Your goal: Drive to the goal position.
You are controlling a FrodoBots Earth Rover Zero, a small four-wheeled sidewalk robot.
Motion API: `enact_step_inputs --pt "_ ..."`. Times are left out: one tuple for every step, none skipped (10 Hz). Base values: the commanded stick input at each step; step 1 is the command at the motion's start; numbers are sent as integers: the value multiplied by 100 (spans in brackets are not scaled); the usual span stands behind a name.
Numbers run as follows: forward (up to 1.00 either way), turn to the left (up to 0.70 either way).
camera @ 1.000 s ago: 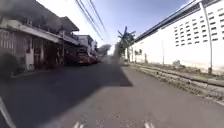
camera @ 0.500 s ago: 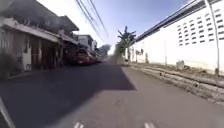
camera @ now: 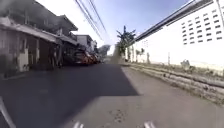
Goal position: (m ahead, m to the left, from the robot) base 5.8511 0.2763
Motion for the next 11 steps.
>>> enact_step_inputs --pt "70 0" --pt "70 0" --pt "70 0" --pt "70 0" --pt "70 0" --pt "70 0" --pt "70 0" --pt "70 0" --pt "70 0" --pt "70 0" --pt "70 0"
